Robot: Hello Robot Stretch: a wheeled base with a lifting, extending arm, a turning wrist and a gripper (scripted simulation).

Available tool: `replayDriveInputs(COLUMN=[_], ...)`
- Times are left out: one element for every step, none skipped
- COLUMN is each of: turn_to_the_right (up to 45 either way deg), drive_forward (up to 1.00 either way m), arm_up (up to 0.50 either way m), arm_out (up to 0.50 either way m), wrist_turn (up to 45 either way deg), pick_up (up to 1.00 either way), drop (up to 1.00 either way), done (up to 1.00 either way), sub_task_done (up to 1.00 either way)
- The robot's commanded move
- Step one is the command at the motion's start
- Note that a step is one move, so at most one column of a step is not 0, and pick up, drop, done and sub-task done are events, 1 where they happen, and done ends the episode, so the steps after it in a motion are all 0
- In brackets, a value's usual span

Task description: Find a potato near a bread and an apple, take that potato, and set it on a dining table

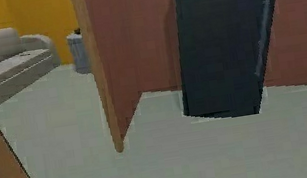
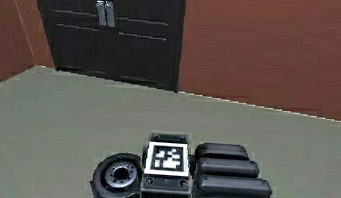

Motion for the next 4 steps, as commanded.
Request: replayDriveInputs(turn_to_the_right=[-6.0, 0.0, -12.0, 0.0], drive_forward=[0.00, 0.65, 0.00, 0.60], arm_up=[0.00, 0.00, 0.00, 0.00], arm_out=[0.00, 0.00, 0.00, 0.00], wrist_turn=[0.0, 0.0, 0.0, 0.0], pick_up=[0.00, 0.00, 0.00, 0.00], drop=[0.00, 0.00, 0.00, 0.00], done=[0.00, 0.00, 0.00, 0.00], sub_task_done=[0.00, 0.00, 0.00, 0.00])
